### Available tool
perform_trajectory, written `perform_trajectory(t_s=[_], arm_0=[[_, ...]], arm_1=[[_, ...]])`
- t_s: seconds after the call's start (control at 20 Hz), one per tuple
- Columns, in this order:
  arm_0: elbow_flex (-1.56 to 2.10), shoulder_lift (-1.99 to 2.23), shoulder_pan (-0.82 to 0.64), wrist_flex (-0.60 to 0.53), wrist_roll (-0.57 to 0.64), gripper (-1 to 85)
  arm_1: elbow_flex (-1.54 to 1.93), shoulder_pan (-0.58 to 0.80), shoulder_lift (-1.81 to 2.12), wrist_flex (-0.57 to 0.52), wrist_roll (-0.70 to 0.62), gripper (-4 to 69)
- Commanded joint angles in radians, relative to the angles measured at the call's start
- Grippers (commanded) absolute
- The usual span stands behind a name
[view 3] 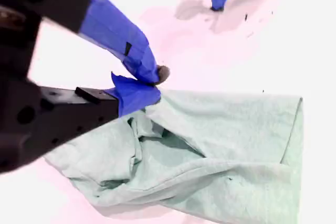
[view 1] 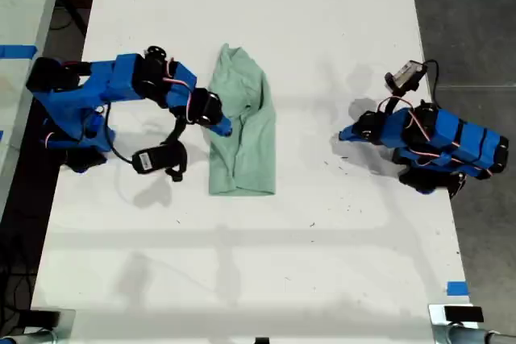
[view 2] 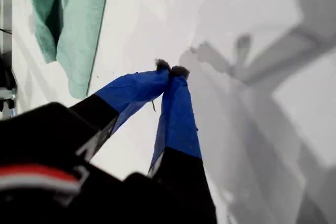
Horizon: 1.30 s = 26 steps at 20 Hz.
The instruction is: Fold t shirt
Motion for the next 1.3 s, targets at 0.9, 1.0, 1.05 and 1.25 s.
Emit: perform_trajectory(t_s=[0.9, 1.0, 1.05, 1.25], arm_0=[[1.882, 1.827, -0.19, -0.44, -0.066, 0.0], [1.882, 1.827, -0.192, -0.44, -0.066, 0.0], [1.882, 1.827, -0.192, -0.439, -0.066, 0.0], [1.884, 1.827, -0.195, -0.436, -0.071, 0.0]], arm_1=[[0.057, 0.002, 0.014, -0.02, 0.006, 0.5], [0.057, 0.003, 0.014, -0.02, 0.006, 0.5], [0.057, 0.003, 0.014, -0.02, 0.006, 0.5], [0.057, 0.003, 0.014, -0.02, 0.005, 0.5]])
